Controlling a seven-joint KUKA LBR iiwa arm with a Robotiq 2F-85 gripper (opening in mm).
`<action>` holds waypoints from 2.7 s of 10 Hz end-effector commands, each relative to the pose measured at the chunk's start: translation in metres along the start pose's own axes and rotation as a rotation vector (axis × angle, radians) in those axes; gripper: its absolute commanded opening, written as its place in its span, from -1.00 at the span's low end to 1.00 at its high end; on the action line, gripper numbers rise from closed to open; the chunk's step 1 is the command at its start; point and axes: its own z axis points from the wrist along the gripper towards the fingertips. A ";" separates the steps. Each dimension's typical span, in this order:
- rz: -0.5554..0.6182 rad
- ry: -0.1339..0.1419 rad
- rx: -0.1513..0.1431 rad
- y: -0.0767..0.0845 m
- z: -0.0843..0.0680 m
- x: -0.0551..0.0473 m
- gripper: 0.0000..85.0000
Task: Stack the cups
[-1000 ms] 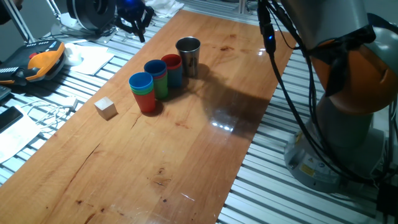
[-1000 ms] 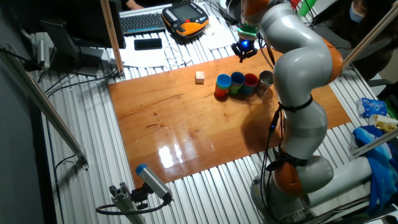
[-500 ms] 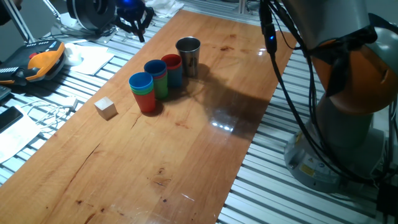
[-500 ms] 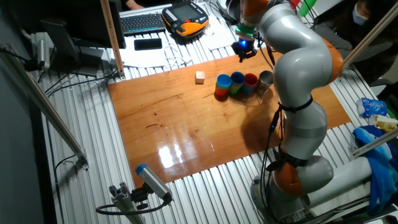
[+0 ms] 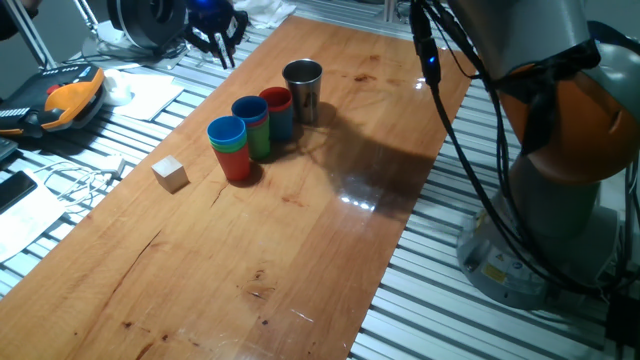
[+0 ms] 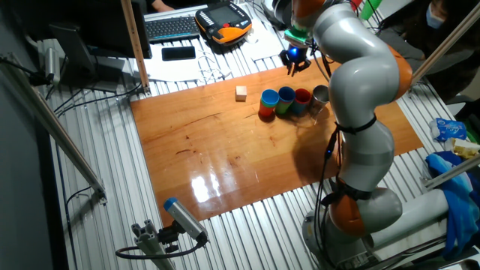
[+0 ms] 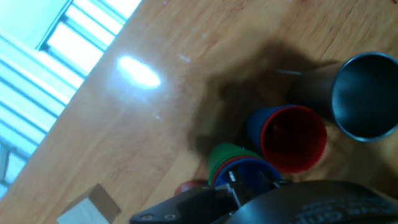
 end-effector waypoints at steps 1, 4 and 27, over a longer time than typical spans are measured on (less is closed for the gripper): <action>0.003 -0.007 0.004 -0.005 0.005 -0.003 -0.20; 0.032 -0.034 0.001 -0.021 0.018 -0.012 -0.20; 0.044 -0.158 -0.001 -0.033 0.115 -0.028 -0.20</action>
